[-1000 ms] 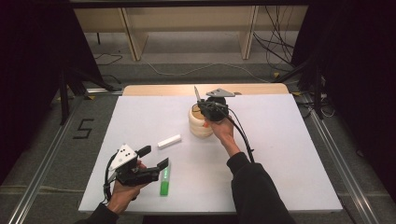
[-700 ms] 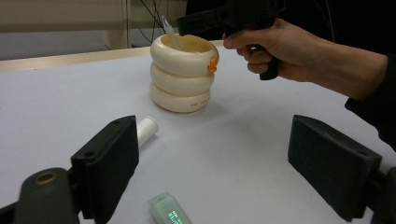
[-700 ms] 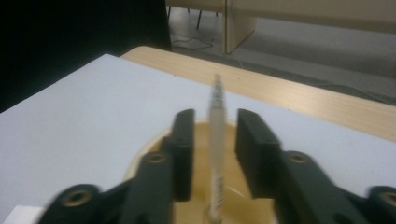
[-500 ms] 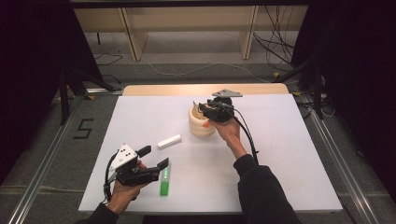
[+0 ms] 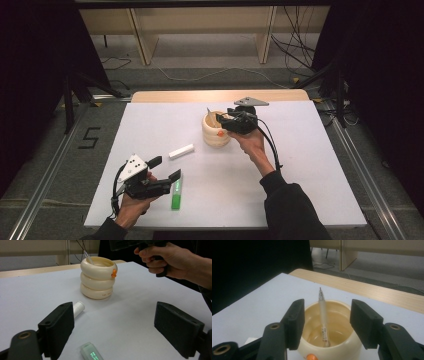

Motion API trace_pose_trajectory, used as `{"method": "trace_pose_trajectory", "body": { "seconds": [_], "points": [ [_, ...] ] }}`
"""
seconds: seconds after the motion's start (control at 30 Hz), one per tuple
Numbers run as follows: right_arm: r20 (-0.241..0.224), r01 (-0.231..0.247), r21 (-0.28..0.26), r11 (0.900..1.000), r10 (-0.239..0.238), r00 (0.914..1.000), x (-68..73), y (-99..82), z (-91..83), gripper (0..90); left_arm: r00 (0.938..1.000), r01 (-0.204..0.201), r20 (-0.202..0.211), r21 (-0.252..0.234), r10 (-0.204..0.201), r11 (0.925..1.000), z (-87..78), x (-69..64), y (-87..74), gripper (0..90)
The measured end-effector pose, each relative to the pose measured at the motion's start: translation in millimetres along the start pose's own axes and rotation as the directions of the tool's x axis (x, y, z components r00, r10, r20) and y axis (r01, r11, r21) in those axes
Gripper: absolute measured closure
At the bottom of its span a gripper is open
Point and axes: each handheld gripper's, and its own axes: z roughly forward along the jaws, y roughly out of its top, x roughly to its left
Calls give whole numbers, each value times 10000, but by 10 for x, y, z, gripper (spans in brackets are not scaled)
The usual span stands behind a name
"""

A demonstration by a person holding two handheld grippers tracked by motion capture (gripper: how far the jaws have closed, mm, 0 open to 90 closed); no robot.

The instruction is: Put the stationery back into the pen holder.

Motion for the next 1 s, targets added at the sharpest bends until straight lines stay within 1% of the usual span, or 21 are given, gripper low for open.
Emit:
{"method": "trace_pose_trajectory", "body": {
  "seconds": [0.2, 0.3, 0.37, 0.47, 0.5, 0.6, 0.73, 0.8, 0.83, 0.87, 1.0],
  "points": [
    [-233, -71, 10, 10000, 71, 9997, -6, -32, -135, 423, 10000, 77, -11, -38, -77, 10000, -6, 9, 6, 159],
    [-277, 6, 34, 10000, -5, 9996, -5, -69, -220, 412, 10000, 68, -61, -16, -68, 10000, -13, 25, 8, 159],
    [-333, 80, 88, 9999, -77, 9994, -5, -96, -275, 406, 9998, 156, -79, -39, -156, 9999, -10, 25, 10, 159],
    [-402, 157, 10, 9999, -156, 9991, -11, -142, -351, 397, 9998, 145, -137, -20, -146, 9999, -6, 33, 16, 159],
    [-469, 51, 60, 10000, -48, 9989, -14, -166, -383, 391, 9998, 136, -163, -22, -136, 9999, -5, 40, 17, 159],
    [-652, 19, 191, 9998, -6, 9979, -27, -230, -448, 377, 9994, 201, -298, 22, -200, 9998, 1, 63, 23, 158],
    [-830, 89, 306, 9995, -63, 9965, -42, -322, -530, 368, 9981, 372, -491, 9, -371, 9993, 17, 111, 44, 159],
    [-801, 121, 487, 9987, -81, 9968, -57, -364, -566, 364, 9975, 413, -582, 139, -404, 9991, 33, 140, 45, 158],
    [-818, 101, 453, 9989, -64, 9966, -65, -380, -573, 364, 9971, 469, -605, 177, -458, 9987, 41, 152, 46, 158],
    [-892, 6, 537, 9986, 42, 9960, -74, -397, -583, 362, 9967, 537, -618, 212, -523, 9983, 51, 160, 48, 158],
    [-846, 27, 638, 9980, 27, 9964, -77, -453, -620, 361, 9968, 475, -665, 456, -444, 9978, 88, 192, 53, 157]
  ]
}}
